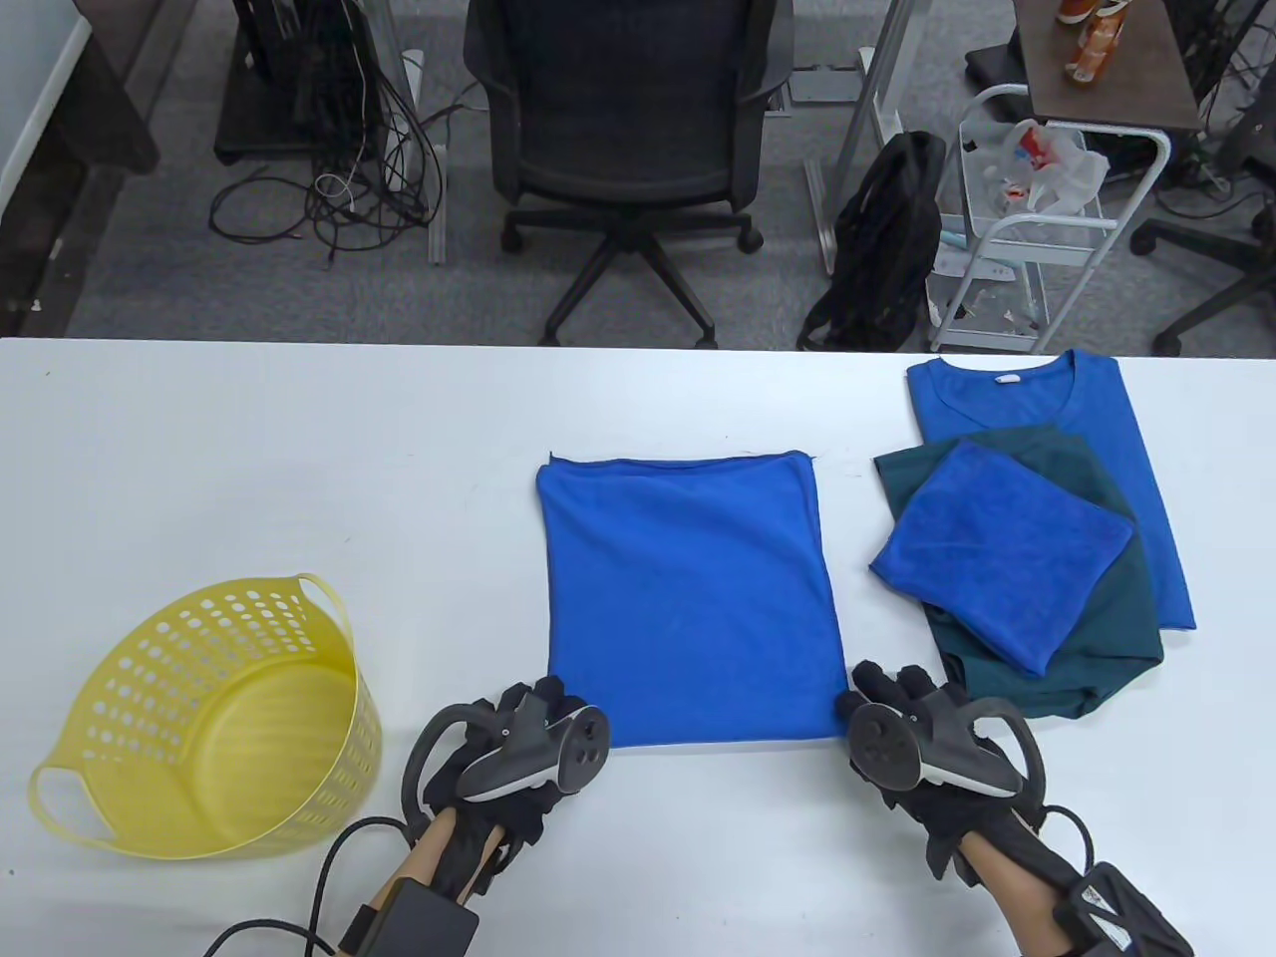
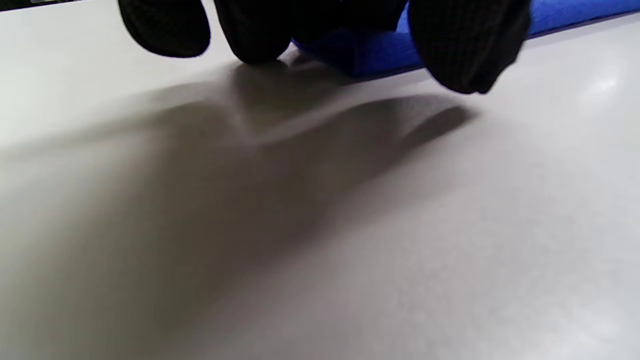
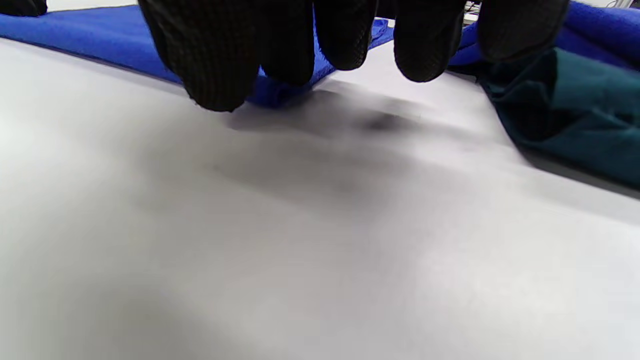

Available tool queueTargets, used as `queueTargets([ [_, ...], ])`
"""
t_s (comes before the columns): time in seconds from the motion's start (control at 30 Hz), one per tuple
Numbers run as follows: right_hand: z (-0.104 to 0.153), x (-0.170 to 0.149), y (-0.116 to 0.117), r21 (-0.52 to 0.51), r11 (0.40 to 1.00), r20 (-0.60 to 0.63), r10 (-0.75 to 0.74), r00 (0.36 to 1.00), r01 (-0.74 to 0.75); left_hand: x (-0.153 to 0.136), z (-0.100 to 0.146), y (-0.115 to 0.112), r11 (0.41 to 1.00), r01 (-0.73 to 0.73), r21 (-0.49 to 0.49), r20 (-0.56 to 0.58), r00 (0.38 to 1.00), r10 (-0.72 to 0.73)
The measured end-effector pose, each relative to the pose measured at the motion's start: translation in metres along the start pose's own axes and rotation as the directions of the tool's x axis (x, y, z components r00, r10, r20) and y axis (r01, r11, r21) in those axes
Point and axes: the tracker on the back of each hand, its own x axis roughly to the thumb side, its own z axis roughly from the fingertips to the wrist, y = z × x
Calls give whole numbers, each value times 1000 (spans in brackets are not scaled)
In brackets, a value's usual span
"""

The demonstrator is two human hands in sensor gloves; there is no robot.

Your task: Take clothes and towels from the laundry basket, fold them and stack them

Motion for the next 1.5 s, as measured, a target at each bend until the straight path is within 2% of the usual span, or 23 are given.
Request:
queueTargets([
  [0.03, 2, 1, 1, -12, 1000, -1, 3, 1000, -3, 0, 0, 0, 1000, 3, 4, -2, 1000, -3],
  [0.07, 6, 4, 2, -84, 996, 7, 8, 1000, -8, 1, 1, -2, 1000, 6, 18, -10, 1000, -6],
  [0.13, 7, 8, 6, -140, 990, 26, -13, 1000, 16, 0, 2, -5, 999, -1, 49, -19, 1000, 2],
  [0.23, 1, 11, 15, -51, 998, 16, -33, 999, 34, -1, 4, -9, 994, 11, 109, -9, 1000, -10],
  [0.3, 0, 10, 15, -25, 1000, 18, -17, 1000, 17, -3, 5, -10, 995, -9, 102, -9, 1000, 10],
  [0.37, 2, 9, 12, -89, 995, 32, -31, 999, 34, -5, 6, -10, 993, -14, 120, -8, 1000, 15],
  [0.47, 3, 9, 13, -103, 994, 47, -21, 999, 26, -7, 7, -11, 990, -18, 137, -10, 1000, 19],
  [0.7, 6, 12, 16, -258, 966, 88, 38, 995, -14, -5, 7, -13, 976, 23, 218, -46, 999, -13],
  [0.83, 9, 2, 16, -241, 966, 101, -69, 993, 92, -14, 9, -15, 975, -59, 216, -24, 998, 66],
  [1.03, 12, -8, 17, -152, 947, 158, -258, 953, 282, -19, 15, -12, 977, -152, 147, 25, 988, 150],
  [1.17, 14, -17, 15, -36, 878, 221, -460, 860, 478, -23, 21, -3, 976, -216, 23, 88, 973, 213],
  [1.23, 15, -22, 12, 70, 825, 236, -561, 794, 561, -27, 24, 1, 958, -272, -88, 135, 950, 282],
  [1.3, 18, -26, 8, 221, 721, 240, -692, 680, 656, -32, 29, 4, 887, -383, -258, 202, 877, 437],
  [1.33, 19, -28, 6, 278, 672, 241, -740, 628, 686, -34, 32, 6, 863, -431, -264, 235, 839, 491],
  [1.4, 27, -32, -3, 390, 544, 257, -839, 479, 743, -39, 43, 18, 814, -519, -263, 307, 754, 580],
  [1.47, 35, -36, -16, 364, 516, 296, -853, 429, 775, -43, 57, 34, 804, -561, -196, 344, 729, 592],
  [1.5, 39, -37, -25, 320, 538, 310, -837, 450, 780, -45, 66, 45, 813, -566, -137, 344, 743, 575],
])
